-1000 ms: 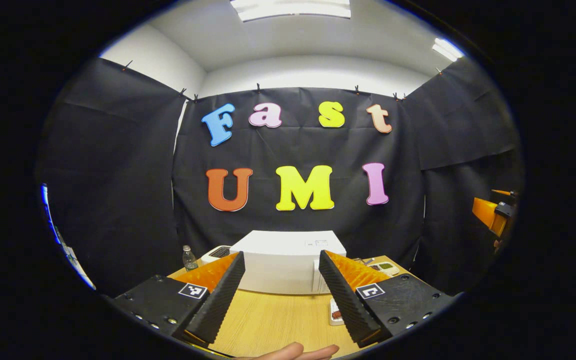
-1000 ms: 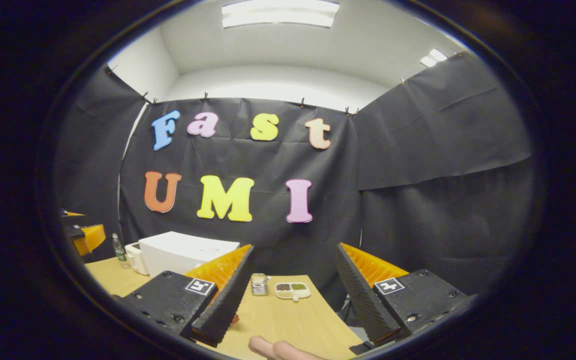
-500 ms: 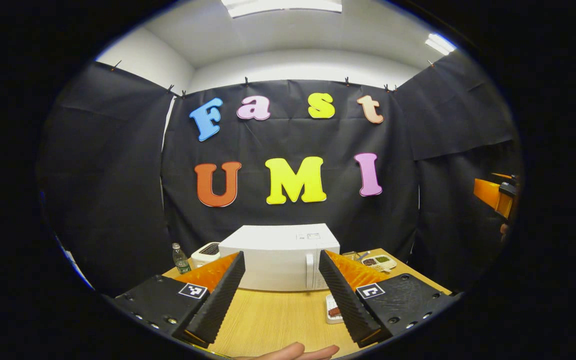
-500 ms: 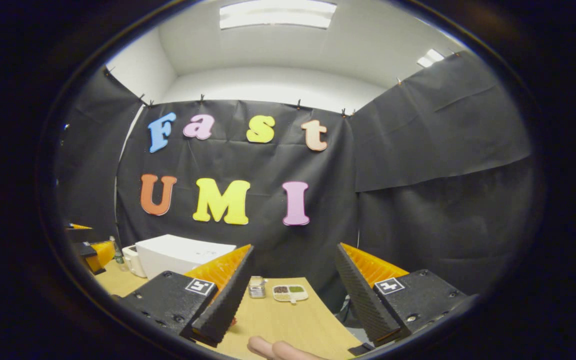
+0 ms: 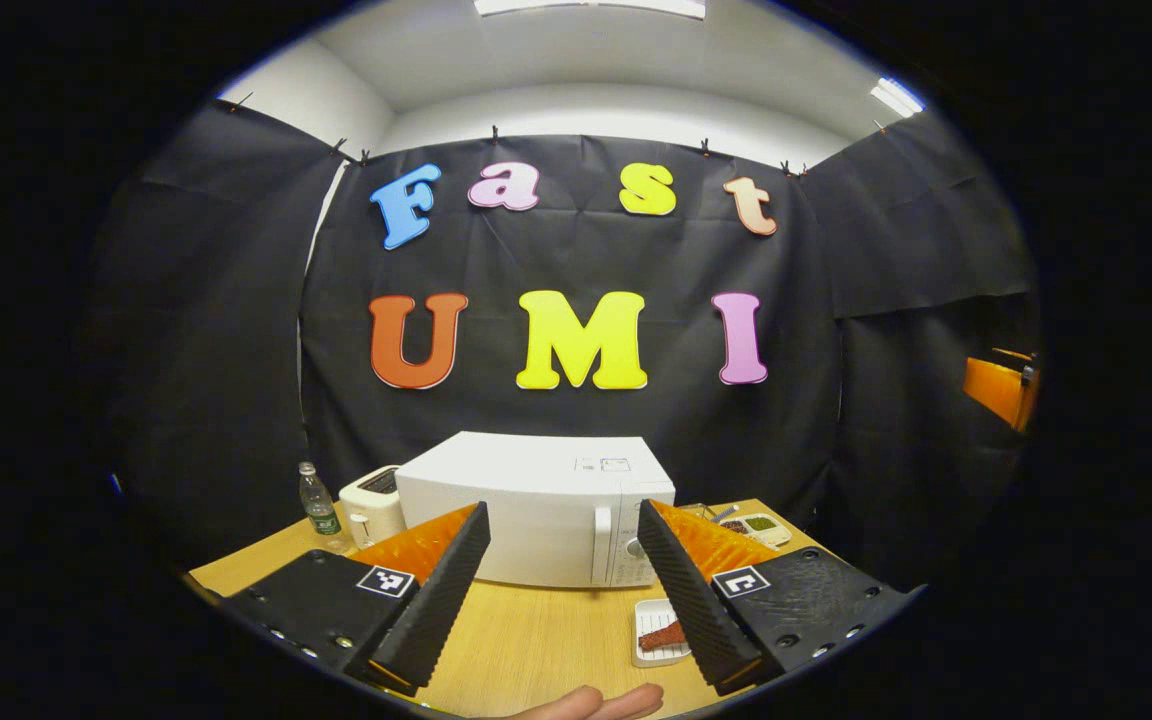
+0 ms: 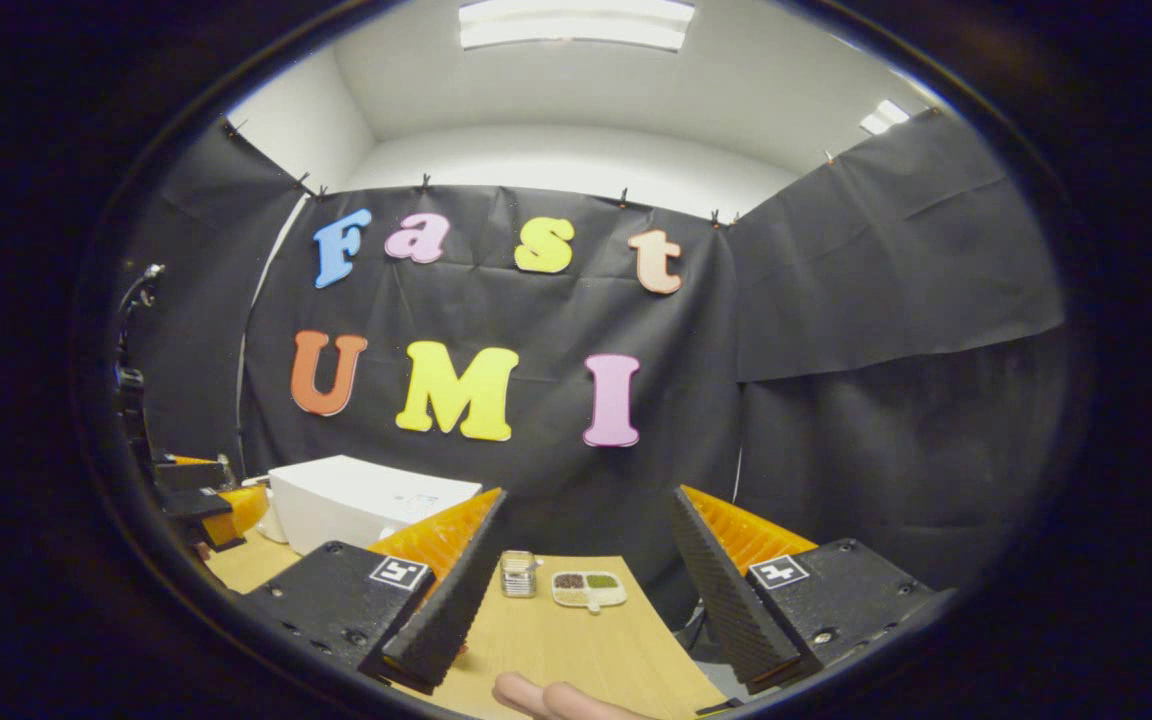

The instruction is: Open the microwave oven with the left hand, put the food in, and close the microwave oven.

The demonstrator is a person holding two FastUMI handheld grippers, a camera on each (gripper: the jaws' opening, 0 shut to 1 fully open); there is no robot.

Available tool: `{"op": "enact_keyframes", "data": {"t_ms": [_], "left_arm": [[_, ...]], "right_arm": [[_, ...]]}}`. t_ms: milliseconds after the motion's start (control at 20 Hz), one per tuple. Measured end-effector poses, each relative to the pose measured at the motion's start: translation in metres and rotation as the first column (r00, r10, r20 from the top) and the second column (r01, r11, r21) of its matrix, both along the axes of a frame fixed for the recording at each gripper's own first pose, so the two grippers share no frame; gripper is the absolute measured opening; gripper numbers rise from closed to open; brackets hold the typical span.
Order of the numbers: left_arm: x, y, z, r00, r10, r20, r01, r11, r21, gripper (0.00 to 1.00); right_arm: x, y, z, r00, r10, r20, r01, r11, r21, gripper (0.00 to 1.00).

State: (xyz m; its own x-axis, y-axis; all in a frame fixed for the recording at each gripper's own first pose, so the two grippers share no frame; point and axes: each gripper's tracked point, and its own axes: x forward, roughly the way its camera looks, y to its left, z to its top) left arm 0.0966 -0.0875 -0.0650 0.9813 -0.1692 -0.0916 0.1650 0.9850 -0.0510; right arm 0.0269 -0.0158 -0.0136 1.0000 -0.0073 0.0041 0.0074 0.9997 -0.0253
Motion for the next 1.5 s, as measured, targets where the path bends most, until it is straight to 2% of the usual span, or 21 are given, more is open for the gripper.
{"op": "enact_keyframes", "data": {"t_ms": [50, 400, 650, 750, 800, 850, 900, 950, 1000, 1050, 1100, 1150, 1200, 1250, 1300, 1350, 1400, 1450, 1500], "left_arm": [[0.012, -0.005, -0.011, 1.0, -0.015, -0.014, 0.015, 1.0, -0.004, 0.92], [0.107, -0.042, -0.076, 0.994, -0.102, -0.043, 0.101, 0.994, -0.035, 0.93], [0.153, -0.06, -0.148, 0.978, -0.14, -0.154, 0.132, 0.989, -0.063, 0.91], [0.163, -0.067, -0.164, 0.973, -0.16, -0.169, 0.15, 0.986, -0.07, 0.87], [0.168, -0.071, -0.168, 0.972, -0.172, -0.158, 0.164, 0.984, -0.064, 0.71], [0.173, -0.071, -0.173, 0.974, -0.165, -0.152, 0.159, 0.986, -0.051, 0.81], [0.18, -0.071, -0.176, 0.978, -0.159, -0.134, 0.155, 0.987, -0.037, 0.77], [0.183, -0.077, -0.18, 0.975, -0.175, -0.134, 0.171, 0.985, -0.038, 0.6], [0.188, -0.08, -0.183, 0.976, -0.179, -0.127, 0.176, 0.984, -0.035, 0.66], [0.19, -0.086, -0.186, 0.971, -0.199, -0.132, 0.197, 0.98, -0.029, 0.63], [0.193, -0.09, -0.189, 0.968, -0.212, -0.133, 0.209, 0.977, -0.033, 0.52], [0.193, -0.091, -0.189, 0.967, -0.217, -0.133, 0.216, 0.976, -0.026, 0.49], [0.194, -0.095, -0.191, 0.966, -0.225, -0.131, 0.222, 0.974, -0.032, 0.3], [0.197, -0.093, -0.191, 0.969, -0.21, -0.126, 0.208, 0.978, -0.03, 0.43], [0.198, -0.086, -0.188, 0.977, -0.182, -0.116, 0.182, 0.983, -0.006, 0.43], [0.202, -0.086, -0.189, 0.977, -0.179, -0.116, 0.177, 0.984, -0.024, 0.21], [0.202, -0.09, -0.192, 0.978, -0.175, -0.117, 0.174, 0.985, -0.023, 0.26], [0.2, -0.089, -0.192, 0.979, -0.17, -0.115, 0.168, 0.986, -0.023, 0.26], [0.198, -0.085, -0.189, 0.979, -0.165, -0.119, 0.164, 0.986, -0.014, 0.23]], "right_arm": [[0.002, 0.002, -0.003, 1.0, 0.007, -0.007, -0.007, 1.0, 0.002, 1.0], [0.005, -0.008, -0.008, 1.0, -0.014, -0.011, 0.015, 0.998, 0.053, 1.0], [-0.008, -0.014, 0.002, 0.998, -0.039, 0.041, 0.037, 0.999, 0.035, 1.0], [-0.014, -0.016, 0.004, 0.997, -0.042, 0.057, 0.04, 0.998, 0.04, 1.0], [-0.015, -0.017, 0.005, 0.997, -0.044, 0.069, 0.041, 0.998, 0.039, 0.92], [-0.016, -0.018, 0.007, 0.996, -0.047, 0.08, 0.044, 0.998, 0.04, 0.92], [-0.018, -0.02, 0.005, 0.995, -0.051, 0.088, 0.048, 0.998, 0.04, 0.92], [-0.018, -0.02, 0.004, 0.994, -0.052, 0.091, 0.049, 0.998, 0.038, 1.0], [-0.018, -0.019, 0.001, 0.995, -0.052, 0.09, 0.049, 0.998, 0.032, 1.0], [-0.017, -0.02, -0.004, 0.995, -0.057, 0.086, 0.055, 0.998, 0.025, 1.0], [-0.016, -0.023, -0.006, 0.995, -0.065, 0.082, 0.063, 0.998, 0.017, 0.92], [-0.017, -0.022, -0.008, 0.994, -0.064, 0.088, 0.064, 0.998, 0.007, 1.0], [-0.017, -0.021, -0.008, 0.993, -0.065, 0.095, 0.065, 0.998, -0.003, 1.0], [-0.018, -0.022, -0.01, 0.993, -0.069, 0.098, 0.07, 0.997, -0.015, 0.92], [-0.017, -0.021, -0.014, 0.992, -0.07, 0.102, 0.074, 0.997, -0.029, 0.92], [-0.017, -0.021, -0.015, 0.992, -0.074, 0.105, 0.079, 0.996, -0.042, 1.0], [-0.016, -0.023, -0.017, 0.991, -0.08, 0.107, 0.086, 0.995, -0.052, 1.0], [-0.016, -0.023, -0.018, 0.991, -0.085, 0.107, 0.092, 0.994, -0.058, 1.0], [-0.014, -0.022, -0.022, 0.991, -0.088, 0.103, 0.094, 0.994, -0.061, 0.92]]}}
